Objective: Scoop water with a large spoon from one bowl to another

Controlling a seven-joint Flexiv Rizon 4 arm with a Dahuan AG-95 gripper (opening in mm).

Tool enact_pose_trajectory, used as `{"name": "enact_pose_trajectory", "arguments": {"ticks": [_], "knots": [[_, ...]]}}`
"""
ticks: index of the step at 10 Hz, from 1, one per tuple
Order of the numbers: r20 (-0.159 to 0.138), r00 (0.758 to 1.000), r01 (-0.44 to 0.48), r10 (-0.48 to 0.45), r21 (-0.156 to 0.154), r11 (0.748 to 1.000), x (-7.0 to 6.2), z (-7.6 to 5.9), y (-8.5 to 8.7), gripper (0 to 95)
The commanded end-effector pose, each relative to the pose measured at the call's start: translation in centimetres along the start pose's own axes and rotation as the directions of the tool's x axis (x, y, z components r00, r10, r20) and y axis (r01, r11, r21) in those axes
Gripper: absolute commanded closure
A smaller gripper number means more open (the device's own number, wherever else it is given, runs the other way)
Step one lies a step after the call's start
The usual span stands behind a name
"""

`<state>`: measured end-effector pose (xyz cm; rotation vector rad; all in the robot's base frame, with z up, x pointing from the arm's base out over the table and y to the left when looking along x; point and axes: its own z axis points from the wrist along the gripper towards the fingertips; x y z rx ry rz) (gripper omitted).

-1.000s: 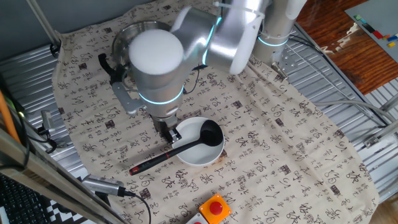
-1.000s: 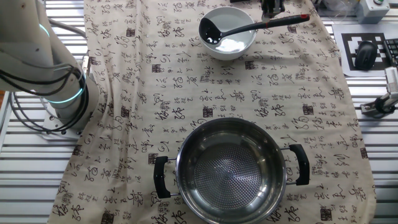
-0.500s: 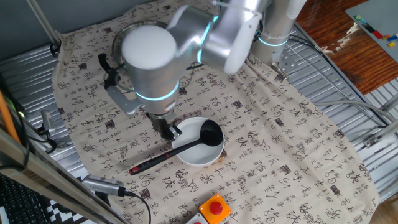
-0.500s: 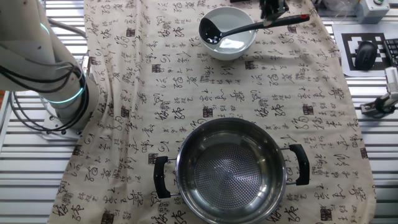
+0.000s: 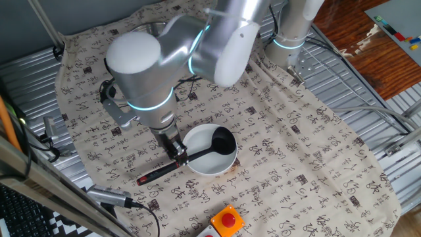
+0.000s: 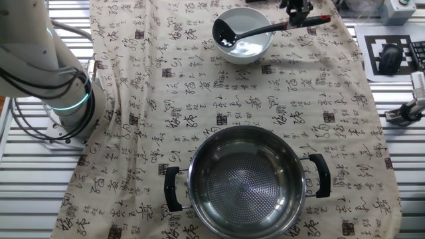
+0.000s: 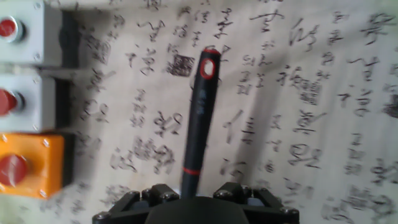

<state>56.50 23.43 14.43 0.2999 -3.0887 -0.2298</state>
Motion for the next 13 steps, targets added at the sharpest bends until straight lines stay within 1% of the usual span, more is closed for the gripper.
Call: {"name": "enact_pose_trajectory", "arguments": {"ticks": [1, 4, 7, 8, 9, 11, 13], "knots": [[0.02, 0.998, -0.069, 0.067, 0.061, 0.996, -0.74, 0.56, 0.4, 38.0], [0.012, 0.998, -0.069, 0.068, 0.062, 0.996, -0.77, 0.62, 0.38, 38.0], [0.016, 0.997, -0.074, 0.073, 0.062, 0.995, -0.77, 0.62, 0.38, 38.0], [0.007, 0.998, -0.068, 0.068, 0.059, 0.996, -0.77, 0.62, 0.38, 38.0], [0.004, 0.998, -0.065, 0.065, 0.055, 0.996, -0.77, 0.62, 0.38, 38.0], [-0.018, 0.998, -0.063, 0.065, 0.056, 0.996, -0.77, 0.62, 0.38, 38.0], [-0.02, 0.999, -0.049, 0.05, 0.053, 0.997, -0.77, 0.62, 0.38, 38.0]]}}
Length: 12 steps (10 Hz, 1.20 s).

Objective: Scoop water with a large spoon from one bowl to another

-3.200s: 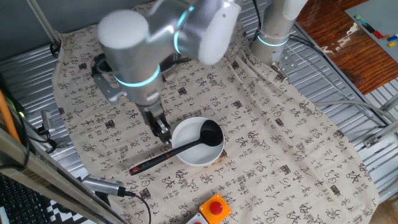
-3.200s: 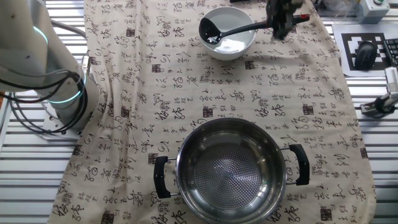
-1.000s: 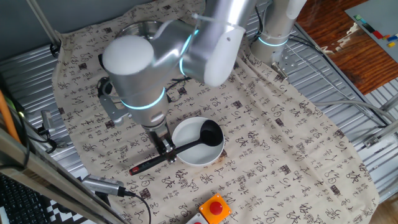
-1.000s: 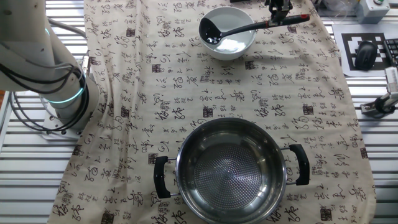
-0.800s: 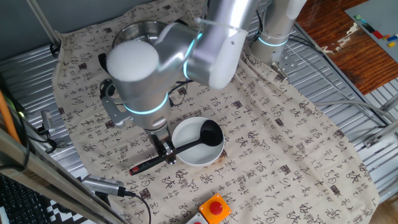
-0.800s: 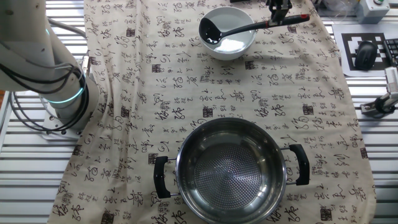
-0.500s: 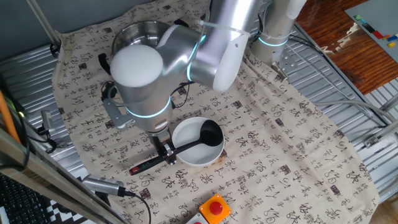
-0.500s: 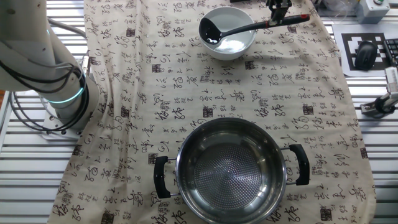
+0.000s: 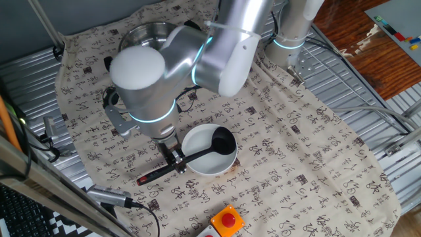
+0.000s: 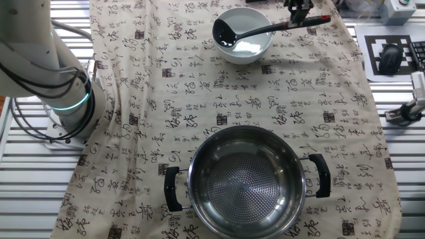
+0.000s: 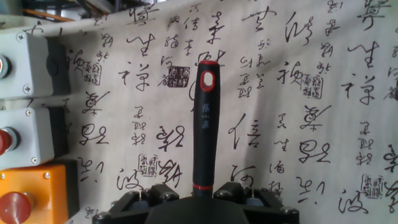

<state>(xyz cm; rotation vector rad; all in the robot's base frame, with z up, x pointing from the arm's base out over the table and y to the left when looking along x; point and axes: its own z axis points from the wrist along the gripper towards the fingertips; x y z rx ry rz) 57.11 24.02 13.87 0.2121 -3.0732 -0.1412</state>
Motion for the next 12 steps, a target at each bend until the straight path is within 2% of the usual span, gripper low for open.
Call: {"name": "enact_pose_trajectory", "arguments": {"ticks": [1, 2, 4, 8, 12], "knots": [[0.011, 1.0, 0.005, -0.005, 0.0, 1.0, -0.1, 0.0, 0.0, 38.0], [0.012, 1.0, 0.003, -0.003, 0.0, 1.0, -0.1, 0.0, 0.0, 38.0], [0.014, 1.0, -0.011, 0.011, -0.002, 1.0, -1.2, 0.0, 0.0, 38.0], [0.021, 1.0, -0.019, 0.019, -0.005, 1.0, -3.0, 1.3, 0.1, 38.0], [0.023, 1.0, -0.011, 0.011, -0.004, 1.0, -3.3, 2.0, 0.0, 38.0]]}}
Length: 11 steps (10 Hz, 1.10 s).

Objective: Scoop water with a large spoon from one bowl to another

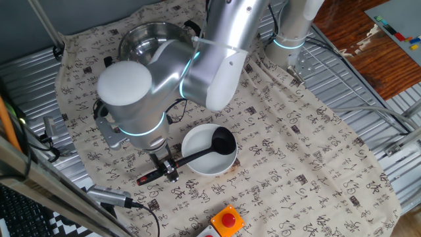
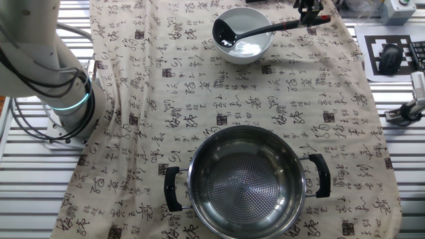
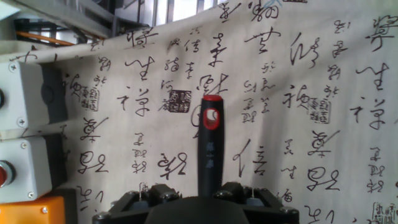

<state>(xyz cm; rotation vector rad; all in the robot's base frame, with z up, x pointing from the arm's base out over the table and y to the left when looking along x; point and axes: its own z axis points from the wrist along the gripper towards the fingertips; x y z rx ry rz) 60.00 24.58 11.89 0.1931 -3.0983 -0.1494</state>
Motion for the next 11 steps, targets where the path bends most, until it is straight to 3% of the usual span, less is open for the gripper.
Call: {"name": "enact_pose_trajectory", "arguments": {"ticks": [1, 4, 5, 6, 7, 11], "knots": [[0.002, 1.0, 0.004, -0.004, -0.001, 1.0, -0.34, 0.41, -0.03, 38.0], [0.007, 1.0, 0.012, -0.012, -0.001, 1.0, -0.49, 0.8, -0.17, 38.0], [0.009, 1.0, 0.016, -0.016, -0.002, 1.0, -0.49, 0.8, -0.17, 57.0], [0.011, 1.0, 0.016, -0.016, -0.002, 1.0, -0.5, 0.8, -0.17, 57.0], [0.015, 1.0, 0.019, -0.019, -0.003, 1.0, -0.52, 0.86, -0.19, 76.0], [0.02, 0.999, 0.029, -0.029, -0.004, 1.0, -0.66, 0.87, -0.18, 76.0]]}}
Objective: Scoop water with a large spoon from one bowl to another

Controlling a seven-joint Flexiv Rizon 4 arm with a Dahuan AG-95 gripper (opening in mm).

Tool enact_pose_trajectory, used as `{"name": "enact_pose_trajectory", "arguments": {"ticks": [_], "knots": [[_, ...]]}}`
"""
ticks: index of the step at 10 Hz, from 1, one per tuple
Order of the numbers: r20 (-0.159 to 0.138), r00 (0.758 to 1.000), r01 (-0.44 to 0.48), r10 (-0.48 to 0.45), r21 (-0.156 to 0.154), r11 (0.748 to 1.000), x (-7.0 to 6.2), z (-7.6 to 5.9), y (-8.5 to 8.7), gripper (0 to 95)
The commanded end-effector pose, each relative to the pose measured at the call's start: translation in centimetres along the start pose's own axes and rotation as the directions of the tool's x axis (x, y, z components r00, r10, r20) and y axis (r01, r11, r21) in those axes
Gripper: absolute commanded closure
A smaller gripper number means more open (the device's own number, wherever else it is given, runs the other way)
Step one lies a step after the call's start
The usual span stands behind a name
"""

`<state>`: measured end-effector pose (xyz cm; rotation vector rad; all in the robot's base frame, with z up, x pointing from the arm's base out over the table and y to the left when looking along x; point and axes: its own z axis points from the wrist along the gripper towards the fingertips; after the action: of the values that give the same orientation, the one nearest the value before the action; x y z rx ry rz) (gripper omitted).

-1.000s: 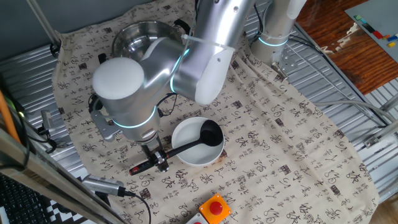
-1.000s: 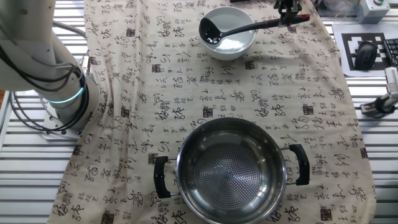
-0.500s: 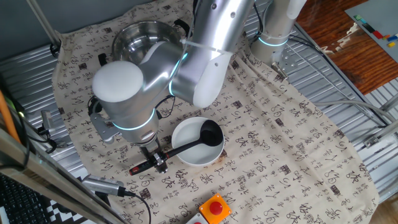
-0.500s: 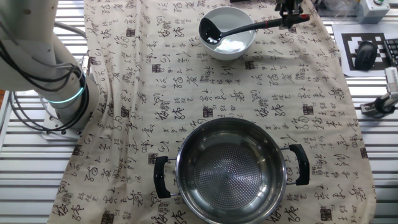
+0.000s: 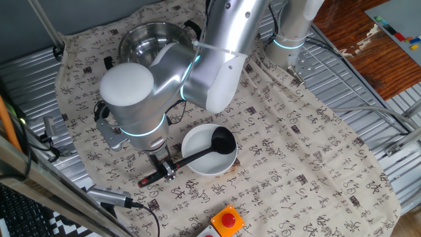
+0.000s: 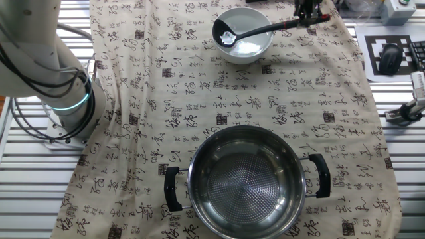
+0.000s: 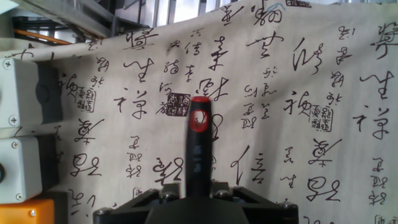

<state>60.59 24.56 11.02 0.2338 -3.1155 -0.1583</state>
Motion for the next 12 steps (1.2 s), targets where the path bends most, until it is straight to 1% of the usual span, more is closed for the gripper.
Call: {"name": "enact_pose_trajectory", "arguments": {"ticks": [1, 3, 4, 7, 11, 12], "knots": [[0.002, 1.0, 0.005, -0.005, -0.001, 1.0, -0.1, 0.0, 0.0, 95.0], [0.004, 1.0, 0.008, -0.008, 0.001, 1.0, -0.1, 0.0, 0.0, 95.0], [0.013, 1.0, 0.008, -0.008, -0.001, 1.0, -0.2, -0.1, 0.0, 95.0], [0.017, 1.0, -0.002, 0.003, -0.01, 1.0, -0.1, -0.6, 0.2, 95.0], [0.001, 1.0, -0.005, 0.005, -0.022, 1.0, 0.0, -1.6, 0.6, 95.0], [-0.002, 1.0, -0.006, 0.006, -0.033, 0.999, 0.1, -2.1, 0.8, 95.0]]}}
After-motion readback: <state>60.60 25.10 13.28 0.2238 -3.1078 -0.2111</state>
